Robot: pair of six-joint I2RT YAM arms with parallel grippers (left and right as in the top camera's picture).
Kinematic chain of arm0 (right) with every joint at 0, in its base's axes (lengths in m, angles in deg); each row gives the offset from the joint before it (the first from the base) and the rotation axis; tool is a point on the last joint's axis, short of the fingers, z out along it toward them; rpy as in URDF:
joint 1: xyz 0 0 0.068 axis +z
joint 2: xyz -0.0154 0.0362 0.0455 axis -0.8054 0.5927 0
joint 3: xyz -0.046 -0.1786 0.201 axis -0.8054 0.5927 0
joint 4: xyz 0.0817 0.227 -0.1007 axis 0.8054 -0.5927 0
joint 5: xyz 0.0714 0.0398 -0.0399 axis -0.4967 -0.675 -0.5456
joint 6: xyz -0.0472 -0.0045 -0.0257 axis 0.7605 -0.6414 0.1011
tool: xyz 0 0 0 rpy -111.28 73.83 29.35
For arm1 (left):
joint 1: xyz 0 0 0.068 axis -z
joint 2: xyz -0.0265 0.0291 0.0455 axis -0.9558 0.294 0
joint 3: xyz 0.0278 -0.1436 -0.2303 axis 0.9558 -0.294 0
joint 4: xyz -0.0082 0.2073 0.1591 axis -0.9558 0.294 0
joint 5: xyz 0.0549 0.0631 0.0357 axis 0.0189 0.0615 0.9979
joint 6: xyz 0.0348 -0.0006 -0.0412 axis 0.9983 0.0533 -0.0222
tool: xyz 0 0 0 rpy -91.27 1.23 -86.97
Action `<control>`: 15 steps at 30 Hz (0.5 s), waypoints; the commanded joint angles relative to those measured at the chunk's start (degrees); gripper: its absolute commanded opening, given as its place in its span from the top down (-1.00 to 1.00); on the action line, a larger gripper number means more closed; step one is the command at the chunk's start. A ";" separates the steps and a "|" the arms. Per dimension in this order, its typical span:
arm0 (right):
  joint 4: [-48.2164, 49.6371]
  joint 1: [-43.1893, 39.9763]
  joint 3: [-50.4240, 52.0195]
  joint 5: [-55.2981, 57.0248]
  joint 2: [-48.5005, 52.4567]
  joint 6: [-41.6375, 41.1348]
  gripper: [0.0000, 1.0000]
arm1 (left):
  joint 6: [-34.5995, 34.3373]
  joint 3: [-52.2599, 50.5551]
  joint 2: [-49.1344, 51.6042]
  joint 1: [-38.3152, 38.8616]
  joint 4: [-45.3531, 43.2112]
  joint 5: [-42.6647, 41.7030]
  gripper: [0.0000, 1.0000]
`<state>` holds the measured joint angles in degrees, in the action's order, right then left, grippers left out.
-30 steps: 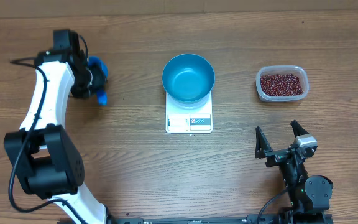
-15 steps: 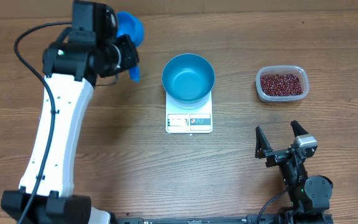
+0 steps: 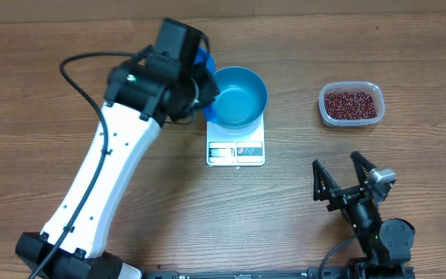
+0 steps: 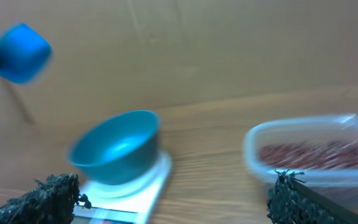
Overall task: Scoop item into bowl and weigh 150g on scale
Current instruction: 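Lift the blue scoop with the left gripper toward the bowl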
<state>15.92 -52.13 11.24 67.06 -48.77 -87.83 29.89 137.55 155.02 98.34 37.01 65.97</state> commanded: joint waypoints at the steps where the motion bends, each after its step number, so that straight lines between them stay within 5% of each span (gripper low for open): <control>1: 0.68 -0.20 0.59 -6.27 -0.66 -22.53 -1.00 | -14.12 1.16 1.16 2.58 -0.07 3.34 0.91; 7: 0.90 -0.20 0.59 -13.22 -0.66 -47.67 -1.00 | -20.24 1.16 3.76 4.76 -0.20 4.26 0.91; 15: 1.18 -0.20 0.59 -14.69 -0.66 -55.87 -1.00 | -25.00 1.18 9.01 6.23 -0.07 2.56 0.91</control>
<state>16.64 -52.13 11.24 54.30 -48.77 -136.57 8.47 137.55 162.04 103.73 36.99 68.73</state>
